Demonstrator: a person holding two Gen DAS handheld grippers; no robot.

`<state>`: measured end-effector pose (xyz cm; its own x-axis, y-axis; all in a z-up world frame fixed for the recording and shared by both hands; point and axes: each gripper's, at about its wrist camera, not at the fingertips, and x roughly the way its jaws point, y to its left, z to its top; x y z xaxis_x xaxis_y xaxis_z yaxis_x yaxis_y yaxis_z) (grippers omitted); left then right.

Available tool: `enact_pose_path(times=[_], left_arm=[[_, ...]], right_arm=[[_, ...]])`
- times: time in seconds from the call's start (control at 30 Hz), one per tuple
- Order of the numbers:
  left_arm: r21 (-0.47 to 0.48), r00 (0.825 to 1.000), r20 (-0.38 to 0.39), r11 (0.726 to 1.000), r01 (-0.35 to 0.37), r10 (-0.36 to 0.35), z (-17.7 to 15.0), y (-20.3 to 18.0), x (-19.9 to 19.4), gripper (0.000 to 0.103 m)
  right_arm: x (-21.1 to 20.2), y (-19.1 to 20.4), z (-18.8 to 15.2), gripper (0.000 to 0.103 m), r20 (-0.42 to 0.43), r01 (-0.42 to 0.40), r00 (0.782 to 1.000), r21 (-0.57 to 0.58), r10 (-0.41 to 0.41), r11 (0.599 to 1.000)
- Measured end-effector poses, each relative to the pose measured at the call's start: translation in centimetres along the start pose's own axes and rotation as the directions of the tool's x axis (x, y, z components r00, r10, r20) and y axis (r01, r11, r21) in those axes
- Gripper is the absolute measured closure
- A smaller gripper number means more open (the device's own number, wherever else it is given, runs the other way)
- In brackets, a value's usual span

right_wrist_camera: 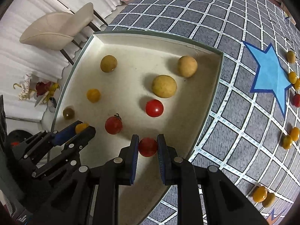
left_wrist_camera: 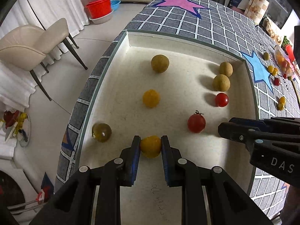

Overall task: Organize fruits
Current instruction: 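Carry both tomatoes over the white tray and open both grippers, then grasp a tan round fruit with the right gripper while the left grasps a yellow tomato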

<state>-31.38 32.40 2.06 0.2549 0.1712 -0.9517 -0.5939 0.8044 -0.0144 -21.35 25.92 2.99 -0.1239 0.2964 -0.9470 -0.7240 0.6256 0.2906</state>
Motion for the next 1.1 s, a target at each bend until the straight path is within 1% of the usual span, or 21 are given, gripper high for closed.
enact_pose_path(times=[0.03, 0.07, 0.1, 0.13, 0.17, 0.2, 0.23, 0.27, 0.3, 0.33, 0.43, 0.5, 0.6, 0.67, 0.77, 0.83, 0.9, 0.97, 1.1], left_arm=[[0.001, 1.000, 0.000, 1.000, 0.000, 0.000, 0.0, 0.0, 0.0, 0.063], [0.000, 1.000, 0.009, 1.000, -0.003, 0.003, -0.1, 0.1, -0.2, 0.034], [-0.002, 0.999, 0.037, 1.000, -0.015, 0.015, -0.2, 0.1, -0.7, 0.021], [-0.002, 0.997, 0.070, 1.000, -0.024, 0.024, -0.3, 0.2, -1.2, 0.021], [0.004, 0.996, 0.083, 1.000, -0.024, 0.023, -0.4, 0.2, -1.5, 0.021], [0.009, 0.997, 0.077, 1.000, -0.018, 0.017, -0.3, 0.2, -1.5, 0.021], [0.009, 0.997, 0.071, 1.000, -0.014, 0.013, -0.3, 0.2, -1.5, 0.021], [0.006, 0.998, 0.066, 1.000, -0.008, 0.007, -0.3, 0.3, -1.5, 0.021], [0.001, 0.998, 0.061, 1.000, 0.003, -0.003, -0.3, 0.4, -1.5, 0.021], [-0.002, 0.998, 0.056, 1.000, 0.008, -0.008, -0.2, 0.4, -1.5, 0.021], [0.008, 0.999, 0.033, 1.000, 0.023, -0.023, 0.1, 0.1, -1.8, 0.021], [0.048, 0.999, 0.045, 0.999, 0.008, -0.010, 0.3, -0.9, -2.4, 0.021], [0.110, 0.999, 0.044, 0.994, 0.014, -0.019, 0.7, -2.7, -3.1, 0.021], [0.147, 0.998, 0.050, 0.989, 0.031, -0.039, 1.2, -4.2, -3.6, 0.021], [0.205, 0.995, 0.066, 0.977, 0.060, -0.075, 1.9, -7.0, -4.6, 0.021], [0.245, 0.992, 0.068, 0.966, 0.086, -0.106, 2.4, -9.2, -5.1, 0.021], [0.285, 0.990, 0.065, 0.953, 0.098, -0.122, 2.7, -11.5, -5.2, 0.021], [0.329, 0.989, 0.063, 0.939, 0.105, -0.133, 3.0, -13.9, -5.1, 0.021], [0.400, 0.987, 0.038, 0.908, 0.127, -0.155, 3.2, -17.8, -4.3, 0.021]], right_arm=[[0.1, 0.0, 0.0, 0.080, -0.002, -0.004, 1.000, -0.001, 0.004, 1.000], [0.0, 0.0, 0.0, 0.078, -0.003, -0.011, 1.000, 0.002, 0.011, 1.000], [-0.2, -0.2, 0.0, 0.074, 0.000, -0.015, 1.000, 0.005, 0.015, 1.000], [-0.5, -0.4, -0.1, 0.065, 0.005, -0.021, 1.000, 0.007, 0.020, 1.000], [-0.8, -0.5, -0.1, 0.055, 0.015, -0.040, 0.999, 0.011, 0.040, 0.999], [-1.3, -0.4, -0.1, 0.051, 0.027, -0.057, 0.998, 0.012, 0.057, 0.998], [-1.8, -0.3, -0.1, 0.041, 0.041, -0.067, 0.997, 0.009, 0.067, 0.998], [-2.2, -0.2, -0.1, 0.028, 0.052, -0.074, 0.996, 0.005, 0.073, 0.997], [-2.7, -0.1, -0.1, 0.021, 0.070, -0.072, 0.995, 0.003, 0.071, 0.997], [-3.3, -0.1, -0.2, 0.019, 0.090, -0.067, 0.994, 0.003, 0.067, 0.998], [-5.3, -0.9, -0.7, 0.019, 0.142, -0.066, 0.988, 0.026, 0.062, 0.997], [-6.6, -2.1, -1.4, 0.019, 0.169, -0.048, 0.985, 0.054, 0.038, 0.997], [-8.3, -4.4, -3.5, 0.019, 0.195, -0.004, 0.981, 0.097, -0.016, 0.995], [-9.2, -6.1, -5.1, 0.019, 0.201, 0.034, 0.978, 0.125, -0.059, 0.992], [-10.6, -9.1, -8.3, 0.019, 0.198, 0.103, 0.970, 0.183, -0.139, 0.978], [-11.4, -10.9, -10.4, 0.019, 0.192, 0.137, 0.965, 0.221, -0.181, 0.966], [-12.0, -12.4, -12.0, 0.019, 0.184, 0.166, 0.959, 0.258, -0.217, 0.952], [-12.1, -14.1, -13.6, 0.019, 0.166, 0.187, 0.956, 0.298, -0.244, 0.936], [-11.6, -16.3, -15.3, 0.019, 0.133, 0.197, 0.958, 0.338, -0.254, 0.920]])
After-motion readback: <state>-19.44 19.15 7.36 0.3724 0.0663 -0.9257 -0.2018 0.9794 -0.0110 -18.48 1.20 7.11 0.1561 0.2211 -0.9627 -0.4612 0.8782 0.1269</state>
